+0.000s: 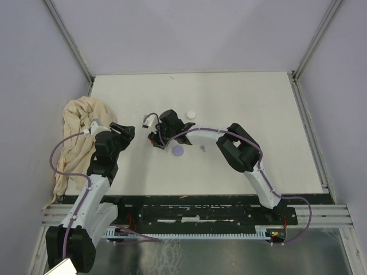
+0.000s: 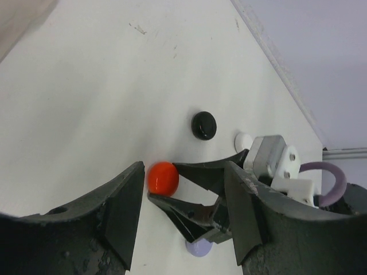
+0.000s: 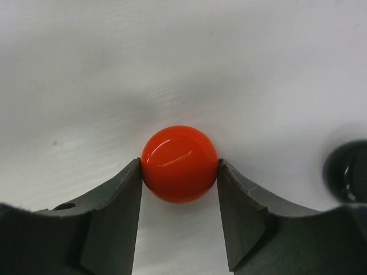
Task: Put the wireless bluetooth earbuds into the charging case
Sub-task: Pick up the charging case at the center of the board.
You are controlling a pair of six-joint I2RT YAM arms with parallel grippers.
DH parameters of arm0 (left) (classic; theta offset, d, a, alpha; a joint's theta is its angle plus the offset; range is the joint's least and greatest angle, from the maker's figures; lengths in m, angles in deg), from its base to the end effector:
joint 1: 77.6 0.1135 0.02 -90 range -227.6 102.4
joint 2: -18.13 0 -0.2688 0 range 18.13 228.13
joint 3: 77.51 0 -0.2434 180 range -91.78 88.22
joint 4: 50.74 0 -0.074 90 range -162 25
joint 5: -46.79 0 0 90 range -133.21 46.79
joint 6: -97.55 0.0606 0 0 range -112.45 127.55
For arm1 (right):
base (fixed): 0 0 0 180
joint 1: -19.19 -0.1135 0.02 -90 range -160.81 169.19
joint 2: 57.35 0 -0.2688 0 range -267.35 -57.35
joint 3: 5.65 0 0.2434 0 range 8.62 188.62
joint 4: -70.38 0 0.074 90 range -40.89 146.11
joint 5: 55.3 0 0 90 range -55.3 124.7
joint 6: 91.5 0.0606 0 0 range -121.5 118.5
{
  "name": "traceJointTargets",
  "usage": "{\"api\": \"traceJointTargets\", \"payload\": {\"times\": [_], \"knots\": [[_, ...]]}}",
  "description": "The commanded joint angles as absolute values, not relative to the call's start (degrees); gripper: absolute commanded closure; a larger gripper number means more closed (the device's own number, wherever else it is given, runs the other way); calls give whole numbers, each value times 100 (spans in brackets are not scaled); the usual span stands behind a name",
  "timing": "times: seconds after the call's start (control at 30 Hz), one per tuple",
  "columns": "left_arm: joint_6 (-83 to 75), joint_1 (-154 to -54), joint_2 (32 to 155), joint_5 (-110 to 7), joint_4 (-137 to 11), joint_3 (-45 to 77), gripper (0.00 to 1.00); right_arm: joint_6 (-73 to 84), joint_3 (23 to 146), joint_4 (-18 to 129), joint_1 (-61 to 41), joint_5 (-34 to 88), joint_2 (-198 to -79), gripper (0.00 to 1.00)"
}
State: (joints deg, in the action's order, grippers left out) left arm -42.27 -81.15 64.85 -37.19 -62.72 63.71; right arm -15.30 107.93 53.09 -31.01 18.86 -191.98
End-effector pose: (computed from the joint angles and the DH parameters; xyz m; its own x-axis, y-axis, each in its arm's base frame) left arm 0.2030 -0.0062 0.2298 -0.1913 -0.7494 -0.6339 -0.2836 0.6605 -0.6953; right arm 0.3328 0.4253 0.1353 -0.1766 -0.5705 -0.8021 -0.9456 0.3246 -0.0227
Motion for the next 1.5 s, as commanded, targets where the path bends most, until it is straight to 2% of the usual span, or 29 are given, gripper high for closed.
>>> {"api": "traceJointTargets", "payload": {"times": [0.0,0.3,0.83,1.07,1.47], "knots": [[-3964,-8068,6571,-4315,-5779,6093,36,-1091,9638,6926,-3023,1727,-17983,78],[-4104,-8068,6995,-5357,-5060,6098,37,-946,8585,6990,-3021,1928,-16692,79],[-4472,-8072,7549,-6804,-3751,6419,37,-757,7114,7113,-3025,2252,-15199,80],[-4858,-8098,8024,-7497,-2843,6744,39,-764,6810,7002,-3053,2300,-14933,80],[-4879,-8403,7825,-7789,-2574,6917,40,-800,6934,6794,-3056,2455,-15004,81]]}}
